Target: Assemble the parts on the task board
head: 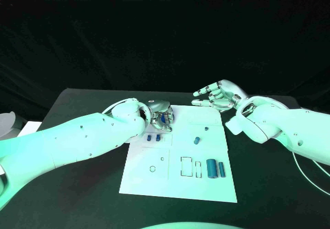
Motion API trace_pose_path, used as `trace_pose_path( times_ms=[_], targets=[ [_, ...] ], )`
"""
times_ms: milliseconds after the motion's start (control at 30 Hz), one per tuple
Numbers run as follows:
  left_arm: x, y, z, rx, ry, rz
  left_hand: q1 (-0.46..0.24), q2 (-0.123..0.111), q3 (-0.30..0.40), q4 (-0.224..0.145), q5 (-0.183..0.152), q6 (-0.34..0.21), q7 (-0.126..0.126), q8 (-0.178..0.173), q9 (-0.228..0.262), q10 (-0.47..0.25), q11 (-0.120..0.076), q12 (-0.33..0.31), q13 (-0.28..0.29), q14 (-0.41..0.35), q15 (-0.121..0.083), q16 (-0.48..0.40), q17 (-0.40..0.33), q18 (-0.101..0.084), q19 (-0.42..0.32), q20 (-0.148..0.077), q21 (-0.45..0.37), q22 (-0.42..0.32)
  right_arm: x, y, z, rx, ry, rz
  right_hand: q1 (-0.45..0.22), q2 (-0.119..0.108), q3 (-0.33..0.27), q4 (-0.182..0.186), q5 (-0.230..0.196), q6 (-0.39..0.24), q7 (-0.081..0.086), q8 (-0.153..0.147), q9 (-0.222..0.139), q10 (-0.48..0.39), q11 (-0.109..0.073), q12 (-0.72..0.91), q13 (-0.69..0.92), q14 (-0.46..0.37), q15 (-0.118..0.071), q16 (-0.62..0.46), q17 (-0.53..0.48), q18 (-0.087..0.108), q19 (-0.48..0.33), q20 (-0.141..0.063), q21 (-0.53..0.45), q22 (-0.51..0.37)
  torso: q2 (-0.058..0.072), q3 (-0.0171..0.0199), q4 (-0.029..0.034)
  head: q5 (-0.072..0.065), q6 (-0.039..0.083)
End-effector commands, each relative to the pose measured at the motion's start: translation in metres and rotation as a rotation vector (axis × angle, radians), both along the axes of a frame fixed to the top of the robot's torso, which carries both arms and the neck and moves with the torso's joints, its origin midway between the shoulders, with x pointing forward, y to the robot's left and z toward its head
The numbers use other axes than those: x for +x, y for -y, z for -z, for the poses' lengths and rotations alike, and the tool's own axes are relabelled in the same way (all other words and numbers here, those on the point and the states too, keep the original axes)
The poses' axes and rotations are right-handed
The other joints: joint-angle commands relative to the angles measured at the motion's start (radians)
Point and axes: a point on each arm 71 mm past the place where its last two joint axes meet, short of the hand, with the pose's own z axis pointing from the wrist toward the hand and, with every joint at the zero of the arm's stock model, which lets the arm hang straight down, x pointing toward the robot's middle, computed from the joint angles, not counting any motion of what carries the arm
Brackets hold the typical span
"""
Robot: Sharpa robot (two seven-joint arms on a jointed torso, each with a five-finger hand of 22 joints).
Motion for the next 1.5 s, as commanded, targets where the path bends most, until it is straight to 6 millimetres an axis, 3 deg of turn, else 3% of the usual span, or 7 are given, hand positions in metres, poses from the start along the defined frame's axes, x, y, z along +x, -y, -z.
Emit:
trace_pose_path(
  times_ms=[33,1067,1333,1500],
  targets=[
    [-0.001,0.003,0.002,0.029,-0.015,0.015,0.002,0.009,0.006,-0.003,0.001,0.01,-0.001,-0.008,-0.003,0.013,-0.001,-0.005,-0.004,0.044,-0.005,-0.003,-0.003,-0.021,0.021,-0.001,0.01,0.006,-0.001,-0.002,0.0,-0.005,-0.001,-0.017,-0.001,0.005,-0.005,-0.002,0.005,0.008,0.001,-0.003,0.0,-0.003,-0.005,-0.001,0.065,0.092,-0.001,-0.003,0.216,0.009,-0.004,-0.002,-0.005,0.012,-0.001,0.0004,-0.0001,0.0,-0.001],
    [0.003,0.009,0.017,0.053,-0.068,-0.009,0.008,0.026,0.067,-0.019,-0.009,0.047,-0.005,-0.026,-0.02,0.061,-0.008,-0.035,-0.037,0.043,-0.01,0.005,-0.02,-0.027,0.023,-0.005,0.051,0.046,-0.001,-0.004,0.001,-0.005,-0.003,-0.023,0.0,0.007,-0.006,-0.002,0.005,0.008,0.001,-0.003,0.0,-0.002,-0.005,0.001,0.066,0.092,-0.001,-0.003,0.217,0.009,-0.004,-0.002,-0.005,0.013,-0.002,0.0005,0.0009,-0.002,-0.006],
    [0.004,0.008,0.019,0.06,-0.071,-0.018,0.047,0.052,0.143,-0.062,-0.006,0.086,-0.006,-0.024,-0.023,0.106,-0.015,-0.043,-0.041,0.043,-0.019,0.011,-0.027,-0.031,0.025,-0.012,0.075,0.069,-0.001,-0.004,0.001,-0.005,-0.003,-0.024,0.0,0.008,-0.006,-0.002,0.006,0.008,0.001,-0.003,0.0,-0.002,-0.005,0.002,0.066,0.092,-0.001,-0.003,0.217,0.009,-0.004,-0.002,-0.005,0.013,-0.002,0.0007,0.0006,0.0,-0.005],
    [0.006,0.006,0.018,0.049,-0.056,-0.028,0.05,0.051,0.193,-0.089,-0.005,0.099,-0.001,-0.029,-0.027,0.123,-0.013,-0.057,-0.043,0.043,-0.017,0.016,-0.028,-0.032,0.024,-0.012,0.081,0.076,-0.001,-0.004,0.001,-0.005,-0.003,-0.024,0.0,0.008,-0.006,-0.002,0.006,0.008,0.001,-0.003,0.0,-0.002,-0.005,0.002,0.066,0.092,-0.001,-0.003,0.217,0.009,-0.004,-0.002,-0.005,0.013,-0.002,0.0003,0.0008,-0.001,-0.005]
  ],
)
